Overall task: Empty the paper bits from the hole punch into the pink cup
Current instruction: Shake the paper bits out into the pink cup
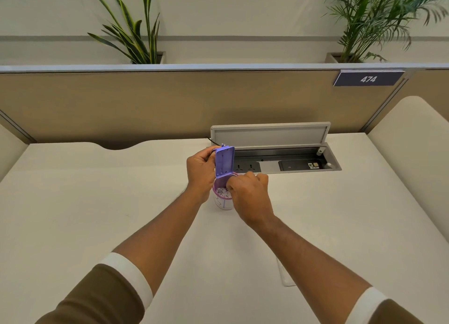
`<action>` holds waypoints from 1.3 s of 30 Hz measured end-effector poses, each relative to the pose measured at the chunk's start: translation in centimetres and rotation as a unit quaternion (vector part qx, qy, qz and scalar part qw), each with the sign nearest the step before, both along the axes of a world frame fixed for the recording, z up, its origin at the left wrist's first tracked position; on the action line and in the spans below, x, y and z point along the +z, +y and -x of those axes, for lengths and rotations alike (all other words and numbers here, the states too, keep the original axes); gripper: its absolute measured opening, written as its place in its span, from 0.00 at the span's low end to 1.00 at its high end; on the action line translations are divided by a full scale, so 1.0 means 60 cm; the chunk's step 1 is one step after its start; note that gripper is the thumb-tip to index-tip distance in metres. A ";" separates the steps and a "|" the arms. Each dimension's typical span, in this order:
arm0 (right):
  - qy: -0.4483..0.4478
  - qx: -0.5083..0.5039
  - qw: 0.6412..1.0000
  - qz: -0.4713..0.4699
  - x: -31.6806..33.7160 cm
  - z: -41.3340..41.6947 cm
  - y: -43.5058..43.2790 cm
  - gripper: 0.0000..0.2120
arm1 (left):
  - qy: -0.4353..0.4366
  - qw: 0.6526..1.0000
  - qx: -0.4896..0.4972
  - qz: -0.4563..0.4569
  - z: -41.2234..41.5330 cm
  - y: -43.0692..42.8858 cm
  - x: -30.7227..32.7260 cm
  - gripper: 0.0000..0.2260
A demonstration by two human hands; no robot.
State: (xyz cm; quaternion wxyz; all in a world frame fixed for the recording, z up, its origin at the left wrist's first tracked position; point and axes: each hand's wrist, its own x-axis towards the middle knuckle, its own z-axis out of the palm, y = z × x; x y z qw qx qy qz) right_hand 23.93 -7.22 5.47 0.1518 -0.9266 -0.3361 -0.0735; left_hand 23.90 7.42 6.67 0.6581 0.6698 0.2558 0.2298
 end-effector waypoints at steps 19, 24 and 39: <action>0.107 -0.055 0.966 -0.230 0.044 -0.011 -0.005 0.04 | 0.022 0.991 0.046 0.126 0.002 0.008 0.032 0.08; 0.142 -0.095 0.935 -0.312 0.053 -0.005 -0.022 0.05 | -0.010 0.983 0.030 0.179 0.010 0.016 0.060 0.11; 0.187 -0.252 0.906 -0.283 -0.004 0.059 -0.159 0.08 | -0.005 0.965 -0.050 0.257 0.136 -0.050 0.126 0.12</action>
